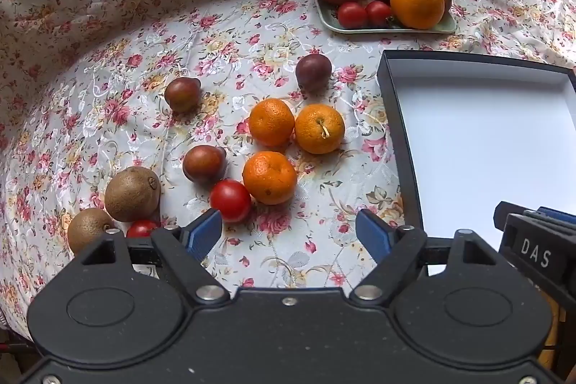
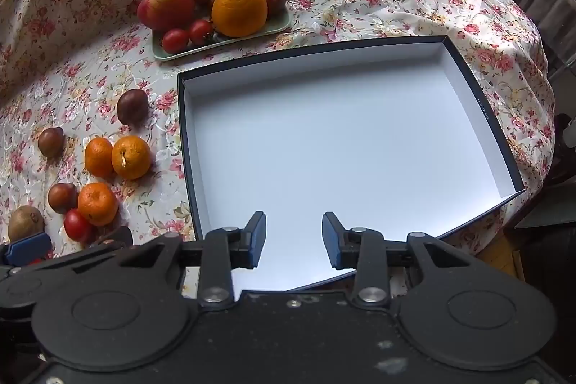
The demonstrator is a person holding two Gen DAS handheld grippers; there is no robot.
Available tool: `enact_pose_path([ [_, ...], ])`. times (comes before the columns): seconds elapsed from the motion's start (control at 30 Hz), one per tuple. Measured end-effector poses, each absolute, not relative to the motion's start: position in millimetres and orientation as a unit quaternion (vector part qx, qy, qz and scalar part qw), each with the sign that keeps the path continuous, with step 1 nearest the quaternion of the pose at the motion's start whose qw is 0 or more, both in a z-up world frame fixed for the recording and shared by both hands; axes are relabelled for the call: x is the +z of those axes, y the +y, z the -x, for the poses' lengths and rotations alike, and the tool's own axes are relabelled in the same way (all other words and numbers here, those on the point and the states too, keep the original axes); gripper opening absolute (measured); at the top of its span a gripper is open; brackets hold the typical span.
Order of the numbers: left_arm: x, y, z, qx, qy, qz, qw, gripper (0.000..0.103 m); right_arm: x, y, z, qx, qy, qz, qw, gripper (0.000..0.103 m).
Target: Organize fruits
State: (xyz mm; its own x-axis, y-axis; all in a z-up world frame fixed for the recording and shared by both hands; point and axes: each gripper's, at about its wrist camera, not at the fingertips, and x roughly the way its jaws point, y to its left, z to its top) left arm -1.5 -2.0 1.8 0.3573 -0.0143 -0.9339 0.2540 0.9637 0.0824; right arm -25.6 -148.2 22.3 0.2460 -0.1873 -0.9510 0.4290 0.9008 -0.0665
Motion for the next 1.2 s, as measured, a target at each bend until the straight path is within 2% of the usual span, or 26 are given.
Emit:
enact_pose_path([
  [1.2,-0.7,-3.1,2.8,-0.105,0.570,-0.095,0.810,0.082,20.9,-148.3,26.7,-0.196,0.586,-0.100,0.780,0.037],
])
